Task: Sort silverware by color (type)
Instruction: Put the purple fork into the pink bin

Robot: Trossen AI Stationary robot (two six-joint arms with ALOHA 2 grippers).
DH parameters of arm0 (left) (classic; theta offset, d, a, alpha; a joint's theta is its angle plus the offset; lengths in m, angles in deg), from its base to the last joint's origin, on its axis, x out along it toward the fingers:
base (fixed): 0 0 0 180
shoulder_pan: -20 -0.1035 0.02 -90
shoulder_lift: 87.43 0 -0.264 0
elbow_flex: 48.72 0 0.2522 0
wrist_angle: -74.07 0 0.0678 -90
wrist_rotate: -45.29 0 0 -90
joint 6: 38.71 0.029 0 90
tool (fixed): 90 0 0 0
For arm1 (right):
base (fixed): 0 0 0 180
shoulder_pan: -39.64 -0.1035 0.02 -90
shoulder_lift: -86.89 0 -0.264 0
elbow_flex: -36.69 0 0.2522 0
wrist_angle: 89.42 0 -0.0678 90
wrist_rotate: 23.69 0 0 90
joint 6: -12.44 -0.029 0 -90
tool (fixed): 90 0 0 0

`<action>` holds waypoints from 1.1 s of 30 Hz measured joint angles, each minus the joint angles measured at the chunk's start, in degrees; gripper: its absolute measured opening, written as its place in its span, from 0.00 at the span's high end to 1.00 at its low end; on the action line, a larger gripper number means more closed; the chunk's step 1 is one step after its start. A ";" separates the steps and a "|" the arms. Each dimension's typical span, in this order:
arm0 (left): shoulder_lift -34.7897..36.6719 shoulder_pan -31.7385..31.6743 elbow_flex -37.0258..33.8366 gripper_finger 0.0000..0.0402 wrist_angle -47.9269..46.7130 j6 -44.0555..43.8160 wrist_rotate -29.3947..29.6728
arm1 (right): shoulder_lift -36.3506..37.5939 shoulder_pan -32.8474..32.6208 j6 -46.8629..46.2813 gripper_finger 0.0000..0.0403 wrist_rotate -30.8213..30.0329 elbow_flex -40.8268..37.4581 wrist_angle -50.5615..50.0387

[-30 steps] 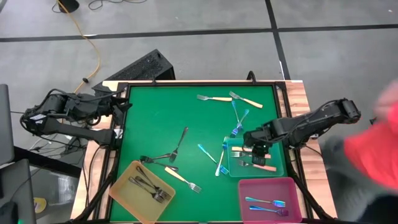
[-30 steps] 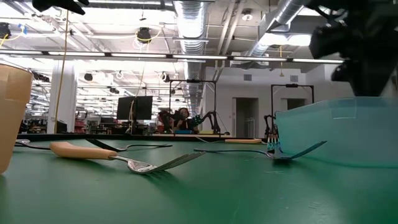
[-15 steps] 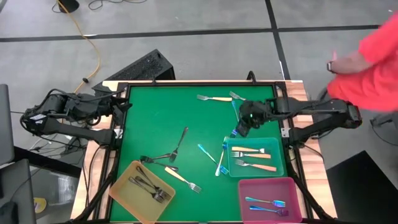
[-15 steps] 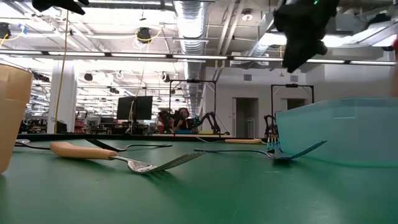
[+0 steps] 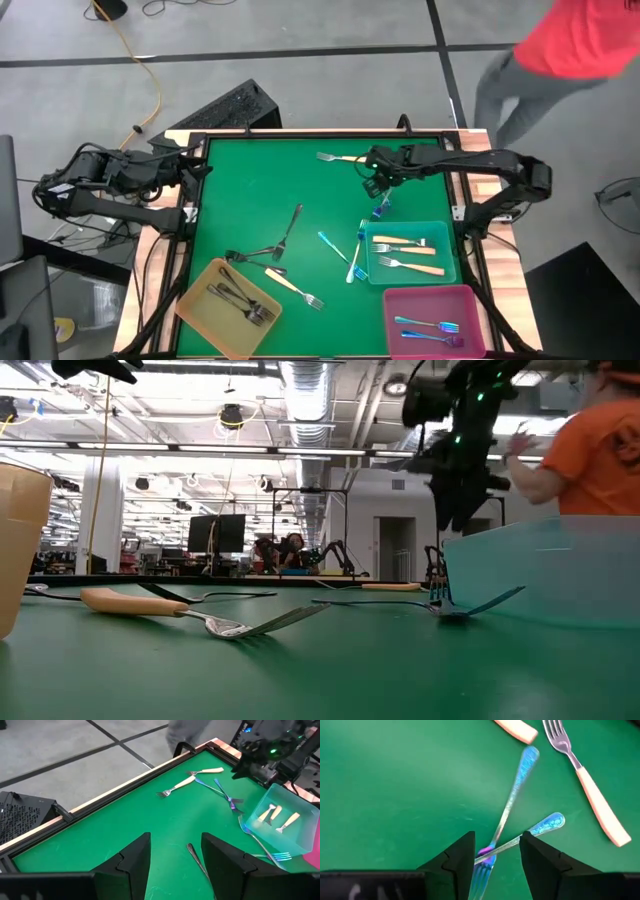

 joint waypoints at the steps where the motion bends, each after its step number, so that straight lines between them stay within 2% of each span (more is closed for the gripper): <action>1: 0.00 0.02 0.00 0.61 0.00 -0.04 0.00 | -0.91 0.32 -0.75 0.56 0.00 0.00 0.00; 8: -0.02 0.02 0.00 0.61 0.00 -0.19 -0.02 | -7.27 2.82 -4.64 0.56 0.04 0.00 -0.13; 20: -0.02 0.01 0.00 0.61 -0.09 0.13 -0.01 | -17.40 3.95 -5.37 0.56 1.38 0.00 1.47; 27: -0.02 0.01 0.00 0.61 -0.42 0.13 -0.07 | -21.50 5.87 -3.70 0.57 7.21 0.33 2.43; 30: -0.02 0.02 0.00 0.61 -1.76 0.11 -0.09 | -21.83 6.41 -2.88 0.59 9.13 0.55 2.42; 33: -0.02 0.00 0.00 0.61 -2.39 0.11 -0.09 | -21.69 6.61 -2.99 0.67 9.59 0.50 2.50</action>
